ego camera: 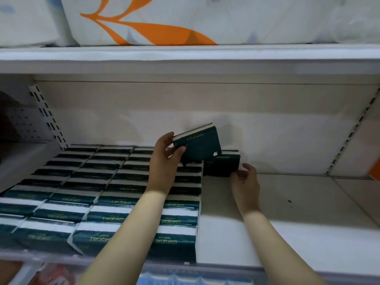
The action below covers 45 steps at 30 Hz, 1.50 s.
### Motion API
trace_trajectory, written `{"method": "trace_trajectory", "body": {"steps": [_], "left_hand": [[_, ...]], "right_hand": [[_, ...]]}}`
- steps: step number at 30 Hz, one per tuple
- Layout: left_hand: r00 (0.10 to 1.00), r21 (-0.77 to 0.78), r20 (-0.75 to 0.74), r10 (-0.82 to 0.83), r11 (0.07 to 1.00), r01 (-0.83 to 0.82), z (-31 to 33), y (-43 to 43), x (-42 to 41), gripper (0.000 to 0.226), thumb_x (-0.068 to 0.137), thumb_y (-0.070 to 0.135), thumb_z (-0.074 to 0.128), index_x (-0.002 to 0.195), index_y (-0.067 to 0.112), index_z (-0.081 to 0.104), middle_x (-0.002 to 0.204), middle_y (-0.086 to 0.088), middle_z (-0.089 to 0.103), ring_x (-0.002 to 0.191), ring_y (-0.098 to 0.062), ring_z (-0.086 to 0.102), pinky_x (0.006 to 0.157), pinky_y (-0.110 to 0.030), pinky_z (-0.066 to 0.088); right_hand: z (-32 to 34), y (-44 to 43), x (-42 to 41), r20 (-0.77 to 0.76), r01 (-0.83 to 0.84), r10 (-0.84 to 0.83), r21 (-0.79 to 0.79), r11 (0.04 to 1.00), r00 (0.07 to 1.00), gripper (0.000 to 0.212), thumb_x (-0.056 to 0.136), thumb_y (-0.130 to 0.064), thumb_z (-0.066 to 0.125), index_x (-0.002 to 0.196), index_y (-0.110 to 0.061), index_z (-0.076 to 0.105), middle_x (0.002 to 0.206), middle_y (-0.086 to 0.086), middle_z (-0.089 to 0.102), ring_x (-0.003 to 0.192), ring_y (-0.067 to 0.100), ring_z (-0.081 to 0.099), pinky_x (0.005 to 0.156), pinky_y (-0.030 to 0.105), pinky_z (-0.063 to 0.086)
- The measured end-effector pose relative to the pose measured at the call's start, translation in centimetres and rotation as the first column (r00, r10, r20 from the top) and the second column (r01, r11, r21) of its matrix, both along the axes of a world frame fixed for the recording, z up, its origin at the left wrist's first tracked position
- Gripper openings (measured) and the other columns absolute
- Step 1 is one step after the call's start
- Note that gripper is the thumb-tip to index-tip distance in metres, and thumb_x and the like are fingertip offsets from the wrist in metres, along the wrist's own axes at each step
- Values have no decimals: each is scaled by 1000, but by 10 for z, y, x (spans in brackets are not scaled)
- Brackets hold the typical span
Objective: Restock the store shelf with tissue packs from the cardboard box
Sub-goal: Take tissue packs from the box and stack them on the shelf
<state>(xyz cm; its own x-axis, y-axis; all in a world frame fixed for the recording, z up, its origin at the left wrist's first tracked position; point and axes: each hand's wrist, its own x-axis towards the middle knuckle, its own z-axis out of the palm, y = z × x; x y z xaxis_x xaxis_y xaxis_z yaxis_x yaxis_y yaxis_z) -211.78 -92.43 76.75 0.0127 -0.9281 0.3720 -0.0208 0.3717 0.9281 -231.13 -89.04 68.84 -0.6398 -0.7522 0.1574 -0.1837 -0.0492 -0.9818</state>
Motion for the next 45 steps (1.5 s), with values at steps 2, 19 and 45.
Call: {"method": "trace_trajectory", "body": {"steps": [2,19,45], "left_hand": [[1000,0,23,-19,1000,19,-2,0,0,44,93,15,63,134,22,48,123,11,54,108,-3,59,79,-9,49],[968,61,214,-129,991,119,-11,-3,-2,53,97,23,57,146,21,37,144,7,47,129,-7,47,93,-8,38],[460,-235,858,228,971,-44,-11,4,-15,26,102,27,41,93,13,62,82,-1,62,75,-17,56,71,-33,50]], "right_hand": [[6,5,2,104,42,-32,-100,994,994,32,95,-12,57,123,-24,49,100,0,59,83,14,56,72,21,43],[3,19,-28,142,-251,274,-157,955,951,42,92,3,58,127,-20,59,118,-4,68,111,14,63,89,24,51],[-27,-8,-19,-381,-91,165,204,975,910,60,97,-26,55,152,-29,31,108,14,67,99,32,61,83,34,49]]}}
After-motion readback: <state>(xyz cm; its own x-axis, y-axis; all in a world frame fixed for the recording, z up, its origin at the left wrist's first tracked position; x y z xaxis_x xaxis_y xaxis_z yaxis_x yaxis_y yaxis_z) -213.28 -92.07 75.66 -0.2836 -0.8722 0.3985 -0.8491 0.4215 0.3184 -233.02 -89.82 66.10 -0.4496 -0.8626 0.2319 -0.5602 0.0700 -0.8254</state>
